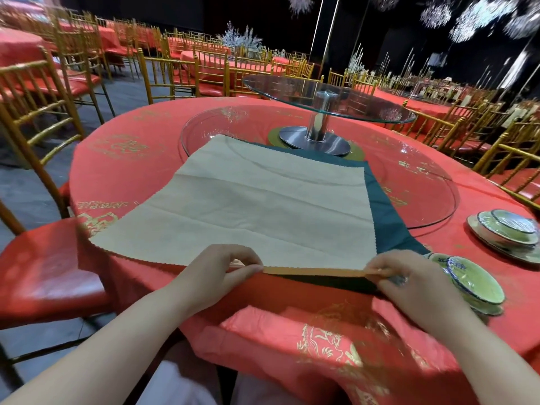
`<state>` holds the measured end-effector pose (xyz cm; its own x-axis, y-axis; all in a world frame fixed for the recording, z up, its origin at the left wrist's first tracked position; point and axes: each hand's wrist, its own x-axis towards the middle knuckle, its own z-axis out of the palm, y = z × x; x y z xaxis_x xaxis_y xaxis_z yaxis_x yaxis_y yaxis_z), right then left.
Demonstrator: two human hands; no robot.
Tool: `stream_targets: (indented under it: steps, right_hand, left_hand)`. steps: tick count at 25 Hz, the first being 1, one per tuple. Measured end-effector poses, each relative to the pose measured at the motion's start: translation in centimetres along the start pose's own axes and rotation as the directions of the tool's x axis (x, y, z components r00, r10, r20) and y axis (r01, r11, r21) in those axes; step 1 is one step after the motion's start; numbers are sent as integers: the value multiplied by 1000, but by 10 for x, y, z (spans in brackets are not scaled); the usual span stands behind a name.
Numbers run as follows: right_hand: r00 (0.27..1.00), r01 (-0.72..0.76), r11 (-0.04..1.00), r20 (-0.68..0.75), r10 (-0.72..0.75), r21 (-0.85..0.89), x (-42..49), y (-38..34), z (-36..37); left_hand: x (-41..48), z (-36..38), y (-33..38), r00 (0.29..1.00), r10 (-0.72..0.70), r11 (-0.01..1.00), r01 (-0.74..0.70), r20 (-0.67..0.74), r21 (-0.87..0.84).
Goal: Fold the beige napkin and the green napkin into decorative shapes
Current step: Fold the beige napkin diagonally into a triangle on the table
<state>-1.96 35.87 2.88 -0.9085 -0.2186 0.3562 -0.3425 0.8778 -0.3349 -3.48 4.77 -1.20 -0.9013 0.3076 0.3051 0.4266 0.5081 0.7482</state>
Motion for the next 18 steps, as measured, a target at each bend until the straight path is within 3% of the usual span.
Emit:
stream_targets:
  steps: [3,6,9,11,14,18]
  right_hand:
    - [999,-41,959,5,41,280,29,-16,-25]
    - [999,-1,942,43,-14,336,68,-29,-38]
    - [1000,18,935,4,-21,353,115,-37,-35]
    - [999,22,942,-36,-10,334,153,-44,-27]
    - [997,59,970,-63,-45,236,214,-55,-10]
    - [999,40,994,-21,-42,-103,298,-76,35]
  left_hand:
    - [1,-10,8,998,-43,993,38,-42,-111]
    - [12,-25,8,993,-68,985,51,-97,-164]
    - [22,-37,-4,995,-74,993,68,-61,-92]
    - [26,-45,-18,995,-95,995,95,-33,-1]
    - [34,-68,-45,976,-190,977,199,-110,78]
    - [51,-93,-81,921,-335,930,357,-198,90]
